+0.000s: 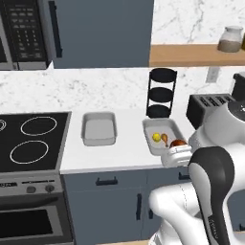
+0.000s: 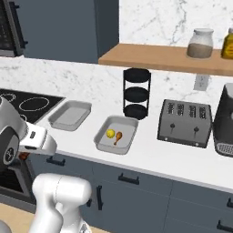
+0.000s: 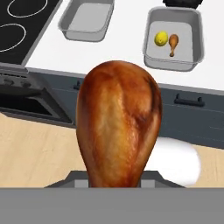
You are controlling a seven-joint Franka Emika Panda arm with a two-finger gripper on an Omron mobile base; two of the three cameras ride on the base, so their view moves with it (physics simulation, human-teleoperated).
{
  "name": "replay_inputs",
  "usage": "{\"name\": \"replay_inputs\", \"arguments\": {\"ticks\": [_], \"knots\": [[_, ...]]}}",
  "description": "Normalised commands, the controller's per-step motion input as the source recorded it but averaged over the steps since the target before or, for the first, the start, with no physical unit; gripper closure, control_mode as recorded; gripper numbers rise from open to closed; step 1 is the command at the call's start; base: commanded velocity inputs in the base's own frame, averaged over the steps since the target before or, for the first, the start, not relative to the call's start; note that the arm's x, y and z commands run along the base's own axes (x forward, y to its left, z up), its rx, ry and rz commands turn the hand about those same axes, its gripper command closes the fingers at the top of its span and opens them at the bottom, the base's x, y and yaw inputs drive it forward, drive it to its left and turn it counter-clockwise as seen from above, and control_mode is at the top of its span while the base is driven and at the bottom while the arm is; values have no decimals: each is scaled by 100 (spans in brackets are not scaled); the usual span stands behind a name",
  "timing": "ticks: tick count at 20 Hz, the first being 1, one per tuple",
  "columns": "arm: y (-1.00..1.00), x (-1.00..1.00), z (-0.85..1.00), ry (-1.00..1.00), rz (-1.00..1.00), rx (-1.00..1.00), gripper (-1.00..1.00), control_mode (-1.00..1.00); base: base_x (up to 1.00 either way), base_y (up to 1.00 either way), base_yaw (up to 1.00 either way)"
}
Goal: Place one lemon and one chicken drumstick in each tupperware on the nearby counter, to pack two identical lunches.
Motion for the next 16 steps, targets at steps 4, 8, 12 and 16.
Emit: {"name": "replay_inputs", "arguments": {"ticks": [4, 8, 12, 16], "knots": [[0, 0, 0, 0, 0, 0, 100, 100, 29, 74, -13], [0, 0, 0, 0, 0, 0, 100, 100, 54, 43, -22], [0, 0, 0, 0, 0, 0, 100, 100, 54, 23, -20], [12, 34, -1, 5, -7, 0, 100, -100, 29, 11, -9]]}}
